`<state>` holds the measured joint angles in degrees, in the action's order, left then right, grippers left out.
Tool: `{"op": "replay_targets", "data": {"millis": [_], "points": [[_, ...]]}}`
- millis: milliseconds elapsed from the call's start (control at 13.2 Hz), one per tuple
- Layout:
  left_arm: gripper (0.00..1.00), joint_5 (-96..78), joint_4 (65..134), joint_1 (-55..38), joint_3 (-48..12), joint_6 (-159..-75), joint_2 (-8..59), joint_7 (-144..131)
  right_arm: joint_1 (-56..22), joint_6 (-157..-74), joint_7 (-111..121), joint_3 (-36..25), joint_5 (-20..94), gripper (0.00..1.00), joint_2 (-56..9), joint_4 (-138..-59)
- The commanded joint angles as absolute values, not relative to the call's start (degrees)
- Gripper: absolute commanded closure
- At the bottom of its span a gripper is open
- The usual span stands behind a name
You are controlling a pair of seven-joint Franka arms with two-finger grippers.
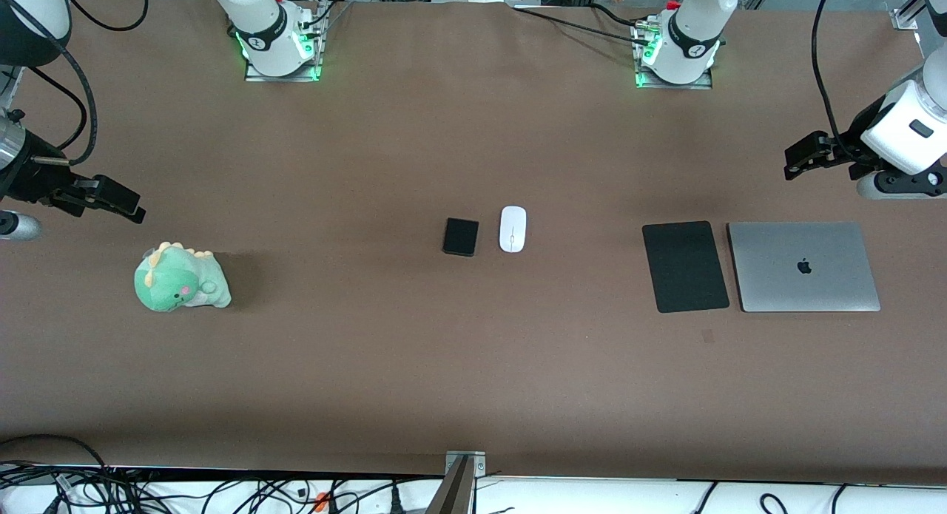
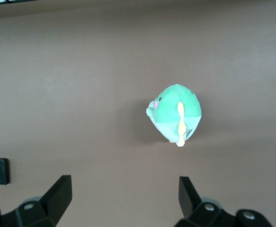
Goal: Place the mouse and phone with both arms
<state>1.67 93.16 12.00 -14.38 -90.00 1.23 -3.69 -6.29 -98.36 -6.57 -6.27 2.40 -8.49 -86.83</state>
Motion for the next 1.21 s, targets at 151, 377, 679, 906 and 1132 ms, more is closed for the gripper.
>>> {"op": "replay_targets", "data": {"millis": [151, 377, 679, 906, 1132], "points": [[0.00, 0.44, 93.43, 12.57, -14.41, -89.82, 0.35, -2.63, -6.15, -97.03, -6.15, -6.06, 2.29, 0.00, -8.17, -85.87], [0.00, 0.44, 93.43, 12.48, -14.94, -90.00, 0.53, -3.25, -6.15, -97.03, -6.15, -6.06, 2.29, 0.00, -8.17, -85.87], [0.00, 0.35, 93.52, 11.87, -15.03, -90.17, 0.97, -3.43, -6.15, -96.86, -6.24, -6.06, 2.29, 0.00, -8.17, -85.87], [0.00, 0.00, 93.43, 11.69, -16.25, -90.35, 1.76, -3.60, -6.15, -96.86, -6.24, -6.06, 2.29, 0.00, -8.17, -85.96], [0.00, -0.09, 93.43, 11.25, -17.83, -90.70, 2.63, -7.11, -6.15, -96.86, -6.24, -6.06, 2.29, 0.00, -8.17, -85.96]]}}
